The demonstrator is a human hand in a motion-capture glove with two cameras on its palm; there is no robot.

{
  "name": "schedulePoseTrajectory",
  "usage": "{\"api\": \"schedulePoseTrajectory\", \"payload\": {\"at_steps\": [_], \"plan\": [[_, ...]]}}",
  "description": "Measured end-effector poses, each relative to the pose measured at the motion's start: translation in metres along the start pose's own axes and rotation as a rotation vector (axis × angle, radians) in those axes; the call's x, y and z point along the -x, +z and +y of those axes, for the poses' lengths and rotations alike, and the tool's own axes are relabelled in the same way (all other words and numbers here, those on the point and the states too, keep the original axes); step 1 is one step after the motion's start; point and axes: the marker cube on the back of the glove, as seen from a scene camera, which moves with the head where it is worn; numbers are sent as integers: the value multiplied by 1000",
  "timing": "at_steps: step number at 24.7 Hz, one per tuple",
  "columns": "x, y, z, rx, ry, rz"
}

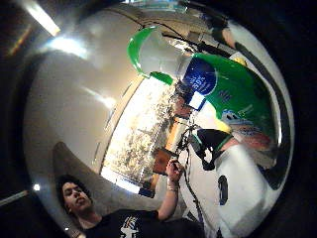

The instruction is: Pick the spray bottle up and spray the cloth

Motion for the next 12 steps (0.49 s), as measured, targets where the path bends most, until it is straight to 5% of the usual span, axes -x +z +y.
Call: {"api": "schedulePoseTrajectory", "payload": {"at_steps": [12], "plan": [[-14,29,-46,178,-14,-94]]}}
